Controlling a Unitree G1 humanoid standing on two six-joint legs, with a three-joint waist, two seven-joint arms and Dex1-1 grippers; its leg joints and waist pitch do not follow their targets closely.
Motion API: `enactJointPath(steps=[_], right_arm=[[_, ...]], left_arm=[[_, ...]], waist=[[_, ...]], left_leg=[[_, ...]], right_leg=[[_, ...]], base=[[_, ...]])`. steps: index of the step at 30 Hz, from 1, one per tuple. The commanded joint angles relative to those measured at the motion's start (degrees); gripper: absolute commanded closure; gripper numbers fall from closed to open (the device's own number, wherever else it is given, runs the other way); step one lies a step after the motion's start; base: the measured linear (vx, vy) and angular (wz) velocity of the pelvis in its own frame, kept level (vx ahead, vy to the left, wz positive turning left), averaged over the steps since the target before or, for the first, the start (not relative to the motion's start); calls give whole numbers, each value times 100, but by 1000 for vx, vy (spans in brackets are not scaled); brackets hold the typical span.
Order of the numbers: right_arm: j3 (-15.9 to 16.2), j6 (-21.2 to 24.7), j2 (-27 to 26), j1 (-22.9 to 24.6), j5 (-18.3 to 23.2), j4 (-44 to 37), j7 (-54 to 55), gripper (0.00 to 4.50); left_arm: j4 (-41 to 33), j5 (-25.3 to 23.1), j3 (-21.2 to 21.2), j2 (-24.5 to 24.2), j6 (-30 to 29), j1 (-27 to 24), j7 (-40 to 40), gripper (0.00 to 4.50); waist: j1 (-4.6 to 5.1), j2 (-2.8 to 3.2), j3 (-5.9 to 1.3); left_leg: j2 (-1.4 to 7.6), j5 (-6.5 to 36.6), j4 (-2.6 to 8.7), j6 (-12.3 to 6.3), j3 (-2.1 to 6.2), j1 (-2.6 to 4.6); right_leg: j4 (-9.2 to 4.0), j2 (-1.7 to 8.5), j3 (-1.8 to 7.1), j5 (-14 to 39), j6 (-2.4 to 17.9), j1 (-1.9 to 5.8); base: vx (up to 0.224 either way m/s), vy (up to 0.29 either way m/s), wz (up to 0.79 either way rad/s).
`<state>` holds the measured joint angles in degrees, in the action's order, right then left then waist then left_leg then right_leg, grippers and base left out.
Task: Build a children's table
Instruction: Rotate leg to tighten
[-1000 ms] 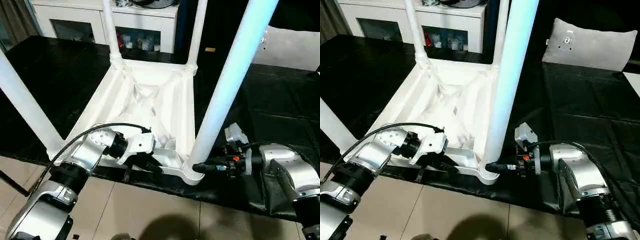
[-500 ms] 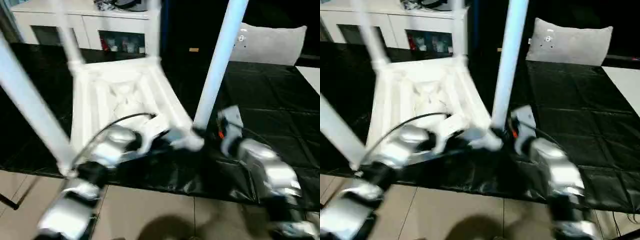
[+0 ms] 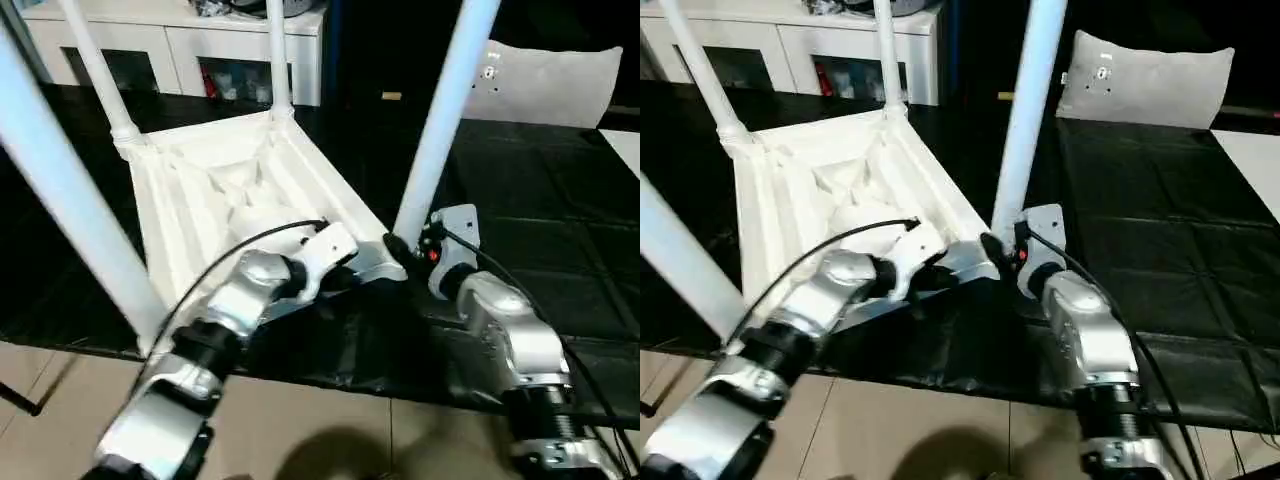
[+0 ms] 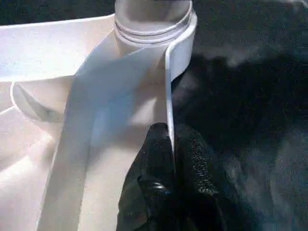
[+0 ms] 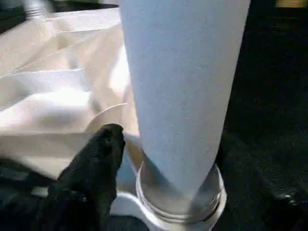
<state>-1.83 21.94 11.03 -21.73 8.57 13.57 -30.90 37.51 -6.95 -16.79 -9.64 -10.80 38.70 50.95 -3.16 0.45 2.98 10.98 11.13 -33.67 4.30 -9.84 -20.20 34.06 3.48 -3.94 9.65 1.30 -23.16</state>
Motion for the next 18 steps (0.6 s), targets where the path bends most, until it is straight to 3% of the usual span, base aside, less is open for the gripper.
enactJointPath(steps=[1,4,5,8,12,18], right_arm=[[154,-117,222,23,163,-72,-599,113],[404,-540,909,66,-15,108,-1539,99],[410,-595,1000,60,0,141,-1705,71],[454,-747,1294,70,168,156,-2420,71],[805,-1166,1778,118,84,231,-3268,71],[811,-886,1906,-28,552,395,-4141,108]], left_arm=[[-249,117,-60,-109,384,29,310,450],[-281,168,-196,-437,775,-63,946,450],[-301,190,-248,-513,885,-94,1143,450],[-295,156,-429,-770,1189,-148,1613,450],[-231,183,-501,-961,1456,-178,2044,450],[-301,356,-643,-1165,1682,-229,2771,450]], waist=[[-53,-44,-377],[-75,-41,-380],[-85,-37,-380],[-108,-43,-382],[-219,-45,-371],[-275,-73,-377]], left_leg=[[170,832,353,-405,52,-19],[184,812,341,-450,43,-21],[185,819,337,-449,33,-6],[202,843,341,-483,38,-14],[222,893,335,-484,17,12],[229,875,333,-491,21,7]], right_leg=[[-445,452,271,1489,969,357],[-426,452,276,1297,1052,358],[-410,448,280,1240,1100,344],[-391,455,275,1198,1163,355],[-393,459,274,1311,1173,332],[-385,461,262,1454,1149,334]], base=[[0,0,0],[0,0,0],[0,0,0],[0,0,0],[0,0,0],[0,0,0]])
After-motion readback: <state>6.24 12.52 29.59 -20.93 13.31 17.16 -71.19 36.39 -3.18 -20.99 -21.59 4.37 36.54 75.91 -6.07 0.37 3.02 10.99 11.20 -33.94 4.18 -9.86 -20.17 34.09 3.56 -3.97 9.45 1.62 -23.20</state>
